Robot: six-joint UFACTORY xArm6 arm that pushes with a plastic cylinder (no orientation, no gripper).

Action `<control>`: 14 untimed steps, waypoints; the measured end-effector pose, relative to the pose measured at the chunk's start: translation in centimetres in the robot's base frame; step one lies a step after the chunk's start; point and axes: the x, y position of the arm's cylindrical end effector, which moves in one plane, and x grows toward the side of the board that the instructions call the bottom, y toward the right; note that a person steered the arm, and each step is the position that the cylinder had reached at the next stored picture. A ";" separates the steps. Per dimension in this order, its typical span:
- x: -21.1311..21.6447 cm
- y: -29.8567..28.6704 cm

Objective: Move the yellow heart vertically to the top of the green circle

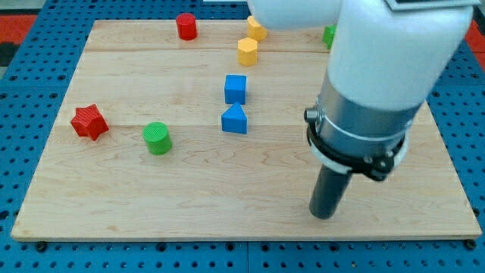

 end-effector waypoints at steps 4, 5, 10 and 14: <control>-11.6 -8.2; -12.5 -5.9; -37.9 -4.6; -32.4 -14.6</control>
